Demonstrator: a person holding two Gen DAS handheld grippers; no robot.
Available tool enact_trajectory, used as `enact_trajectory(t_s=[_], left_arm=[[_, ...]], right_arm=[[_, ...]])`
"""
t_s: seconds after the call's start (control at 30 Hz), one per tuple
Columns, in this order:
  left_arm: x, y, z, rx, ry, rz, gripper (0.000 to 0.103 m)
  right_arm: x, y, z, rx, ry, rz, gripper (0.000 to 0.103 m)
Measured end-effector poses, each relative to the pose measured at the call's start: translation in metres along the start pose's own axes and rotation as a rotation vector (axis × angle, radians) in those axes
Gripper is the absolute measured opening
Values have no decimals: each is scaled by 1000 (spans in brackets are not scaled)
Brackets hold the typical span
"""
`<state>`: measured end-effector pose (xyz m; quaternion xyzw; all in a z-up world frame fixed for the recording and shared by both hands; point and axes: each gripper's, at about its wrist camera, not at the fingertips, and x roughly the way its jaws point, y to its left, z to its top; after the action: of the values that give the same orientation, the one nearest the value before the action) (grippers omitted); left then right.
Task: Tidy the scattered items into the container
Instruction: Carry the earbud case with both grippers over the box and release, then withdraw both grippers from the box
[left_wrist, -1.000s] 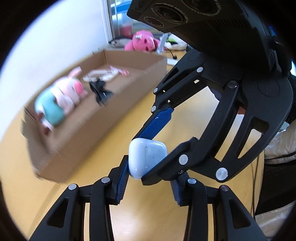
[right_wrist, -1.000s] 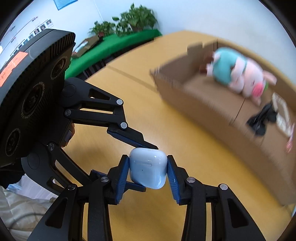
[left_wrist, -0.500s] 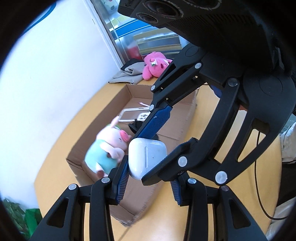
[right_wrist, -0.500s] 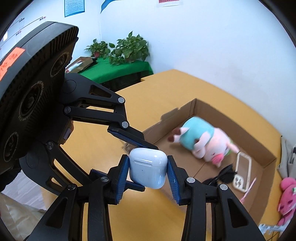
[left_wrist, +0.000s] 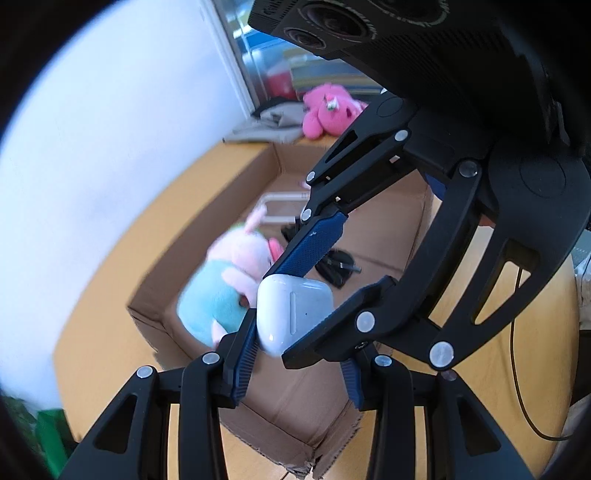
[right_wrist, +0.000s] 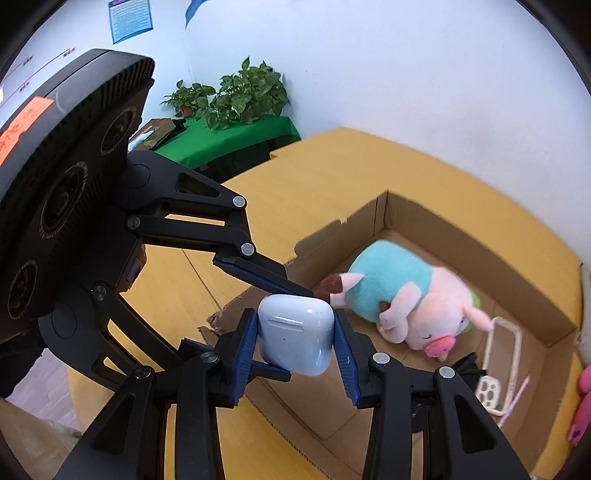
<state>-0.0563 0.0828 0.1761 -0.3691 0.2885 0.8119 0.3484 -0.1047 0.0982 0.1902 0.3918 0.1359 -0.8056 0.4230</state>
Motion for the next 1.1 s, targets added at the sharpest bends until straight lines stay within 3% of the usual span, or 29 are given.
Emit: enact_trajectory(t_s=[0.23, 0.47, 0.57, 0.63, 0.73, 0.77, 0.83, 0.93, 1.03, 1.1], left_arm=[[56, 11, -23, -58, 102, -121, 39], [101, 17, -25, -102, 227, -227, 40], [114, 19, -26, -134, 271, -254, 40], [121, 17, -27, -138, 302, -245, 32], [121, 18, -26, -155, 295, -254, 31], [120, 18, -26, -161, 297, -254, 32], [117, 15, -26, -167, 302, -240, 34], [111, 10, -27, -171, 309, -209, 40], [91, 7, -29, -205, 277, -171, 40], [64, 5, -31, -233, 188, -139, 40]], right_arm=[[66, -35, -17, 98, 119, 66, 44], [111, -61, -30, 213, 251, 111, 44], [123, -72, -36, 281, 283, 130, 44], [125, -75, -37, 301, 296, 131, 44], [125, -72, -34, 308, 300, 93, 45], [126, -73, -34, 317, 303, 86, 47], [126, -72, -34, 318, 302, 60, 66], [119, -73, -39, 341, 274, 58, 85], [93, -69, -43, 345, 191, 30, 93], [68, -60, -45, 310, 124, -74, 95]])
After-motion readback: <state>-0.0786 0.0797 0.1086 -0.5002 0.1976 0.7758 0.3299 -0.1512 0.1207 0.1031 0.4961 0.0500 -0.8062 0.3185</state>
